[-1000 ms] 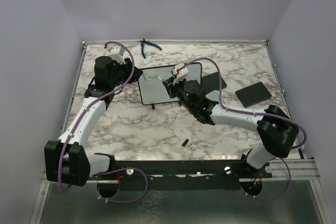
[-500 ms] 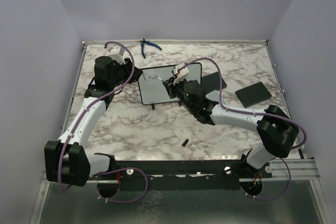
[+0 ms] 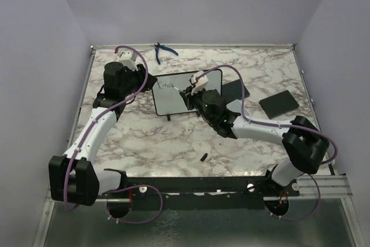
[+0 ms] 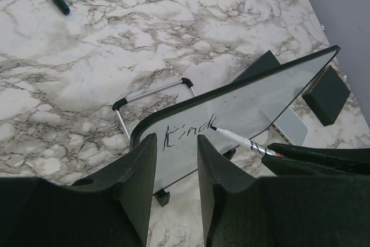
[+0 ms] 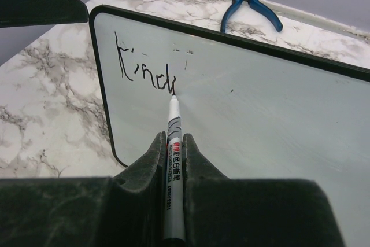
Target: Write a sentence on the whiteboard
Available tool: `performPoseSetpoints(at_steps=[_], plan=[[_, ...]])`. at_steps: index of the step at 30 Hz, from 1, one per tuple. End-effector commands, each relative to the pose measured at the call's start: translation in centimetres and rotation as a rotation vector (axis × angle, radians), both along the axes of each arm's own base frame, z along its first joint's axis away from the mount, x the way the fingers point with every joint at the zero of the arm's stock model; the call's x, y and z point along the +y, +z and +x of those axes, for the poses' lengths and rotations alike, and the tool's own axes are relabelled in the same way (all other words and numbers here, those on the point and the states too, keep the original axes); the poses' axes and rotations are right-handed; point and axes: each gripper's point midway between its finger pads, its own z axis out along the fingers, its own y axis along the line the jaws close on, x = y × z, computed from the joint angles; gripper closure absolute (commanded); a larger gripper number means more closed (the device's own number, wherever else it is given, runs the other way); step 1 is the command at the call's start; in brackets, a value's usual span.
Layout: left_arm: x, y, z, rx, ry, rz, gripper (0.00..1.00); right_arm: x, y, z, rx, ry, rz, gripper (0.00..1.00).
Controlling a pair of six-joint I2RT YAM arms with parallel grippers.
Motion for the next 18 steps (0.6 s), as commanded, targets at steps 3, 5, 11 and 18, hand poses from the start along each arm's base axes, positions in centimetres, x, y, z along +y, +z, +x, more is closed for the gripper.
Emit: performPoseSetpoints(at_steps=[3, 5, 11, 18], plan=[[-0.3, 0.8, -0.6, -0.034, -0.022, 0.004, 0.65, -0.7, 0.4, 0.5, -0.012, -0.045, 0.013, 1.0], [-0.3, 0.8, -0.5, -0.034, -0.021, 0.004, 0.65, -0.7, 0.9, 0.6, -0.023, -0.047, 0.02, 1.0], [-0.3, 0.7, -0.5, -0.033, -0.021, 0.005, 0.65, -0.8, 1.9, 0.9, -0.049, -0.059, 0.037, 1.0], [-0.3, 0.8, -0.5, -0.034, -0.021, 0.005, 0.65, -0.9, 2.9, 0.9, -0.07, -0.063, 0.053, 1.0]])
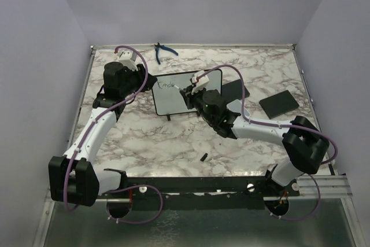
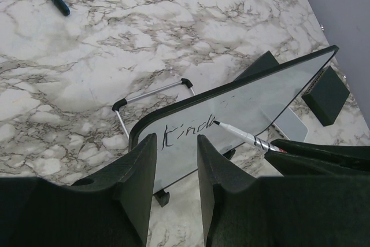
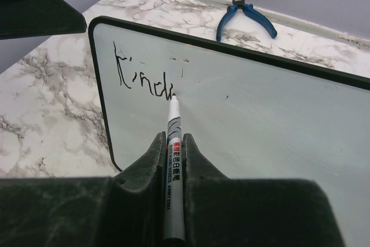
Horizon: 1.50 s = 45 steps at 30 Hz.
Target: Write a sentence on the whiteboard
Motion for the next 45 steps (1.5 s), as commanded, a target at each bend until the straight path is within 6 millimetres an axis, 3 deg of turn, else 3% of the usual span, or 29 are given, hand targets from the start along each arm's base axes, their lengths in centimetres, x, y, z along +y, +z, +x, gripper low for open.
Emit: performPoseSetpoints(at_steps=[1, 12, 23, 38, 45], plan=[[-0.3, 0.6, -0.5, -0.029, -0.022, 0.006, 0.65, -0.7, 2.4, 0.6, -0.054, -0.045, 0.042, 1.0], [-0.3, 0.6, -0.5, -0.03, -0.021, 0.005, 0.65, -1.6, 1.8, 0.6, -0.043, -0.08, 0.037, 1.0], [-0.4, 0.8, -0.5, -0.033, -0.022, 0.004, 0.65, -2.0, -0.8, 0.1, 0.017, -0.078, 0.011, 1.0], [-0.3, 0.7, -0.5, -0.031, -0.021, 0.005, 0.65, -2.1, 2.1, -0.9, -0.047, -0.029, 0.055, 1.0], [-0.3, 0.7, -0.5, -0.032, -0.021, 0.004, 0.65, -1.8, 2.2, -0.4, -0.05, -0.036, 0.046, 1.0]])
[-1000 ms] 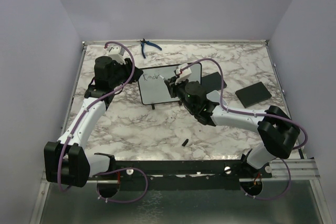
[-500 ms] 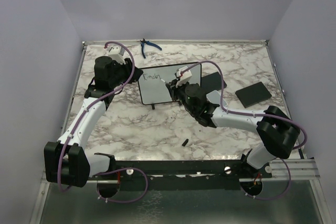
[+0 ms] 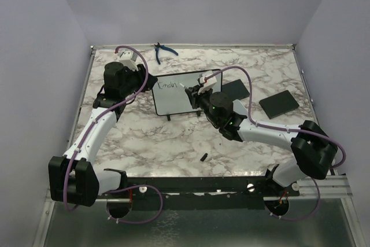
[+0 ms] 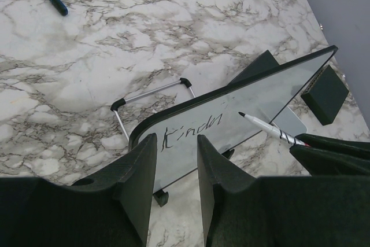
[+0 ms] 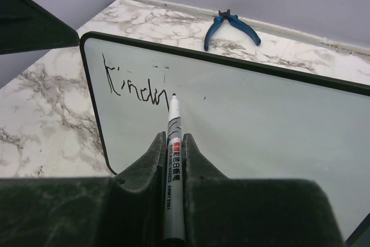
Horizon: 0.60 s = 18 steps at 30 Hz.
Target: Write a sentence on the whiteboard
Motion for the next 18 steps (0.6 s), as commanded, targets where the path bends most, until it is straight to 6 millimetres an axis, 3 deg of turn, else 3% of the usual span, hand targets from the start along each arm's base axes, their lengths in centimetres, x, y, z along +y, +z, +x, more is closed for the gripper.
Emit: performPoseSetpoints(at_steps=[1, 18], plan=[[-0.15, 0.69, -0.41, -0.03, -0.016, 0.004, 0.65, 0.07, 0.49, 0.38, -0.019, -0.005, -0.002, 1.0], [-0.21, 0.61, -0.4, -0.029, -0.018, 0.005, 0.65, 0.62, -0.49, 1.0, 0.005, -0.014, -0.027, 1.0]])
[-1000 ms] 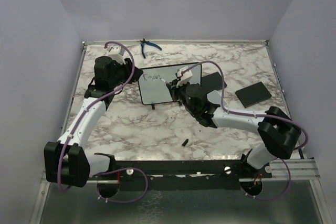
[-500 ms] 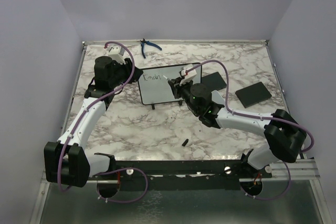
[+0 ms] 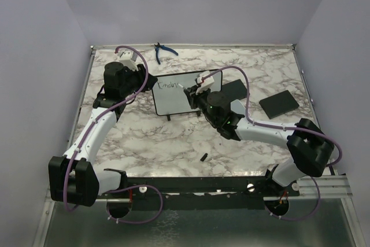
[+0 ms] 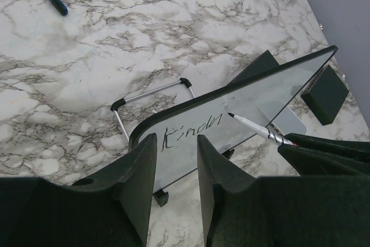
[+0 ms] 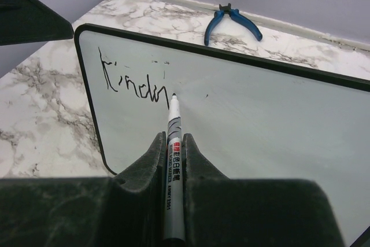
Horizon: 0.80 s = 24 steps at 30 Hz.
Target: Write a sentence on the whiteboard
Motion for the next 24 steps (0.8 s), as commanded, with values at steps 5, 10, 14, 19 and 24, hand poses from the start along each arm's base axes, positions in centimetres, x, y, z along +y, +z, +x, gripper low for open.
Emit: performPoseSetpoints(at_steps=[5, 10, 14, 19, 24], plan=[[-0.2, 0.7, -0.4, -0.03, -0.017, 0.005, 0.65, 0.1, -0.1, 0.8, 0.008, -0.027, -0.013, 1.0], [-0.2, 0.7, -0.4, -0.031, -0.018, 0.006, 0.65, -0.1, -0.2, 0.9, 0.014, -0.039, -0.016, 1.0], [-0.2, 0.7, -0.4, -0.031, -0.017, 0.005, 0.65, -0.2, -0.4, 0.9, 0.02, -0.048, -0.021, 1.0], [-0.1, 0.8, -0.5, -0.034, -0.017, 0.005, 0.65, -0.8, -0.3, 0.9, 0.018, -0.069, -0.018, 1.0], [-0.2, 0.7, -0.5, -0.033, -0.017, 0.005, 0.65, -1.2, -0.2, 0.9, 0.016, -0.084, -0.016, 1.0]])
